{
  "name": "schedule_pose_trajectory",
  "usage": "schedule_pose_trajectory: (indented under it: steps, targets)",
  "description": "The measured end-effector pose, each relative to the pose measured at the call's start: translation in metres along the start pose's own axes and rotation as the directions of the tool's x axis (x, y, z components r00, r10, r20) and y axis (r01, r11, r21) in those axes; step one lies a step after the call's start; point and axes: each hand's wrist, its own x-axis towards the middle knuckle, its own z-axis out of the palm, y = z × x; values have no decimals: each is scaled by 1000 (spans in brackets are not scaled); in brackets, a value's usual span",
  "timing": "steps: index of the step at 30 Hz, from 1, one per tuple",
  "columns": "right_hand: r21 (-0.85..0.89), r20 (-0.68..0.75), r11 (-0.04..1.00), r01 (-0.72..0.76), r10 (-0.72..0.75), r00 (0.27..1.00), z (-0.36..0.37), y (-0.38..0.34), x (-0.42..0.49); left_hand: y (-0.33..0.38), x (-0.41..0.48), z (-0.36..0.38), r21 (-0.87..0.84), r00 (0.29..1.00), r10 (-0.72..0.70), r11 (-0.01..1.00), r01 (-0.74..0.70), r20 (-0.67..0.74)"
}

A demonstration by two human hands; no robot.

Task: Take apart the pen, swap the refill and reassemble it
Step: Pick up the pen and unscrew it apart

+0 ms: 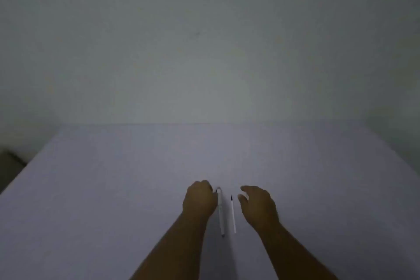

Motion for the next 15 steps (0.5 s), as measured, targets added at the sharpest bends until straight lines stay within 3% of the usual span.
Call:
schedule_pose_trajectory:
  steps: [6, 15]
  targets:
    - [96, 29, 992, -79, 77, 997, 30, 21, 4, -17, 3, 49, -149, 980, -185, 970, 194, 71]
    - [232, 62, 968, -99, 87, 994, 42, 15, 18, -19, 10, 61, -181, 980, -190, 964, 197, 54]
